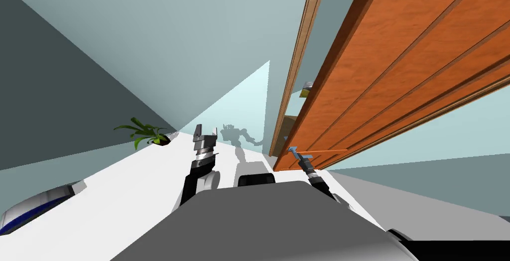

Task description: Pull the door open

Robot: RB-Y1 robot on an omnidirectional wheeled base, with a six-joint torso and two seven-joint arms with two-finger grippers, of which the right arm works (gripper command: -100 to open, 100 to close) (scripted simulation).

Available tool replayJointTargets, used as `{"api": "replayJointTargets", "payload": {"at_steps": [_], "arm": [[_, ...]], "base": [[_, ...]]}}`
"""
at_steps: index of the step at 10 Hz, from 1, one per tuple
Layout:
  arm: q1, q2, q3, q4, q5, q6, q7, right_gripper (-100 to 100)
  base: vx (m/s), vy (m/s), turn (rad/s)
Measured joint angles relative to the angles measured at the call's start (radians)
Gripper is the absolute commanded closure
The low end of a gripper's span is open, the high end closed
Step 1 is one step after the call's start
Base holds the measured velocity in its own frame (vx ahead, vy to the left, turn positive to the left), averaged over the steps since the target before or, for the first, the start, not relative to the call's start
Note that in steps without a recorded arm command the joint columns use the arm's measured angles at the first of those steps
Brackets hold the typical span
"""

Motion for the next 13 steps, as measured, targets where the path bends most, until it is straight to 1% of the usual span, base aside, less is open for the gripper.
{"api": "replayJointTargets", "payload": {"at_steps": [1,2,4,5,6,7,11,13], "arm": [[0.009,-0.005,0.005,-0.001,-0.001,-0.009,-0.003,100],[0.013,-0.007,0.011,0.010,0.000,-0.022,-0.007,100],[0.029,-0.013,0.021,0.022,-0.001,-0.054,-0.014,100],[0.020,-0.015,0.026,0.051,0.000,-0.078,-0.020,100],[0.038,-0.022,0.028,0.031,-0.002,-0.083,-0.021,100],[0.042,-0.021,0.030,0.027,-0.001,-0.082,-0.021,100],[0.038,-0.027,0.037,0.049,-0.006,-0.106,-0.026,100],[0.038,-0.028,0.045,0.073,-0.006,-0.128,-0.031,100]], "base": [[-0.173,-0.070,0.125],[-0.164,-0.068,0.134],[-0.175,-0.055,0.158],[-0.212,-0.065,0.143],[-0.097,-0.030,0.031],[-0.143,-0.035,0.219],[-0.225,-0.074,0.173],[-0.259,-0.098,0.236]]}}
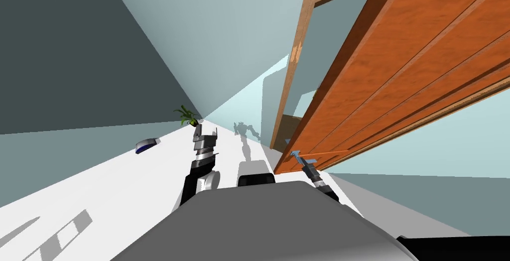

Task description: Pull the door open

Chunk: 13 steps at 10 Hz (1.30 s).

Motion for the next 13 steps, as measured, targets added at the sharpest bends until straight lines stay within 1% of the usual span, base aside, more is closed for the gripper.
{"api": "replayJointTargets", "payload": {"at_steps": [3,4,5,7,8,9,10,11,12,13], "arm": [[0.002,-0.007,0.007,0.019,-0.004,-0.025,-0.007,100],[0.005,-0.007,0.011,0.023,-0.004,-0.030,-0.007,100],[0.007,-0.006,0.013,0.024,-0.003,-0.029,-0.007,100],[-0.005,0.001,0.013,0.005,0.006,-0.005,-0.002,100],[-0.019,0.006,0.012,0.009,0.011,0.000,0.001,100],[-0.016,0.006,0.010,-0.016,0.013,0.017,0.006,100],[-0.043,0.013,0.011,0.015,0.020,0.013,0.005,100],[-0.036,0.013,0.010,-0.001,0.021,0.023,0.007,100],[-0.022,0.010,0.009,-0.028,0.020,0.042,0.010,100],[-0.018,0.010,0.007,-0.059,0.024,0.067,0.015,100]], "base": [[-0.270,-0.068,0.171],[-0.092,-0.029,0.023],[-0.146,-0.050,0.029],[-0.187,-0.059,0.037],[-0.204,-0.040,0.010],[-0.208,-0.047,0.010],[-0.133,-0.009,0.006],[-0.043,0.004,-0.021],[-0.090,-0.026,0.017],[-0.160,-0.075,0.049]]}}
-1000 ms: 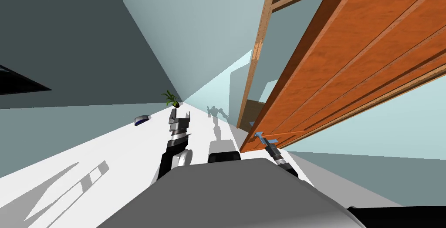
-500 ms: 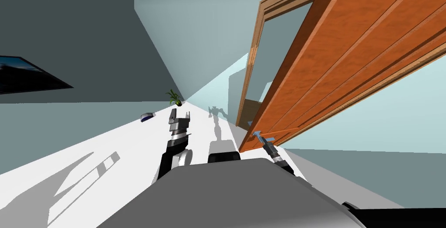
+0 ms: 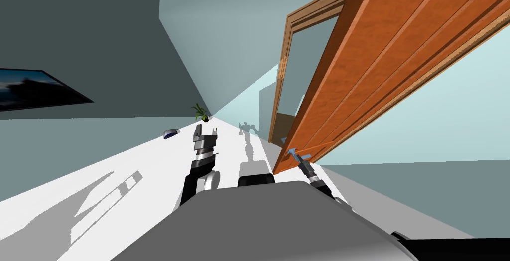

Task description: Pull the door open

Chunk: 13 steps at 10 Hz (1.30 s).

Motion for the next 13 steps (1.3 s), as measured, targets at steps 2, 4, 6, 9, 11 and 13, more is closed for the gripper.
{"api": "replayJointTargets", "payload": {"at_steps": [2,4,6,9,11,13], "arm": [[-0.030,0.018,0.002,-0.012,0.015,0.028,0.010,100],[-0.052,0.030,0.007,-0.009,0.027,0.038,0.014,100],[-0.046,0.031,0.009,-0.014,0.031,0.047,0.015,100],[-0.025,0.035,0.006,-0.098,0.040,0.098,0.030,100],[-0.058,0.046,0.010,-0.099,0.055,0.122,0.031,100],[-0.079,0.063,0.016,-0.088,0.067,0.136,0.039,100]], "base": [[-0.196,-0.051,0.060],[-0.119,-0.022,-0.003],[-0.032,-0.016,0.001],[-0.133,-0.074,0.044],[-0.189,-0.098,0.031],[-0.067,-0.053,0.005]]}}
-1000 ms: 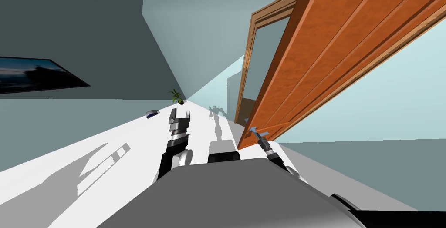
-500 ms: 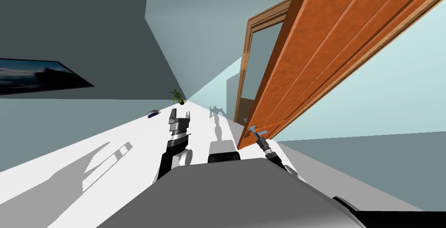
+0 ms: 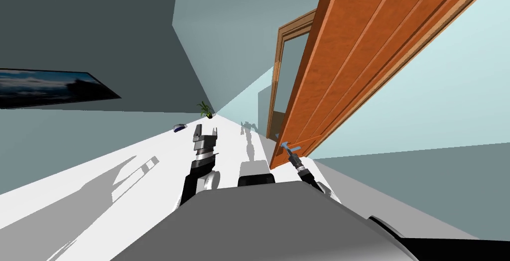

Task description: Pull the door open

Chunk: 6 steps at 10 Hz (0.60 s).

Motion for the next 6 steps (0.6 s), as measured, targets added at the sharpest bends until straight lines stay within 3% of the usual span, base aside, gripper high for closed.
{"api": "replayJointTargets", "payload": {"at_steps": [2,3,4,6], "arm": [[0.008,0.001,0.002,-0.016,0.003,0.012,0.002,100],[0.010,0.004,0.002,-0.038,0.007,0.030,0.006,100],[0.020,0.006,0.004,-0.085,0.014,0.065,0.010,100],[-0.002,0.030,0.017,-0.088,0.032,0.087,0.019,100]], "base": [[-0.037,-0.044,0.006],[-0.086,-0.128,0.054],[-0.090,-0.167,0.063],[-0.056,-0.172,0.072]]}}
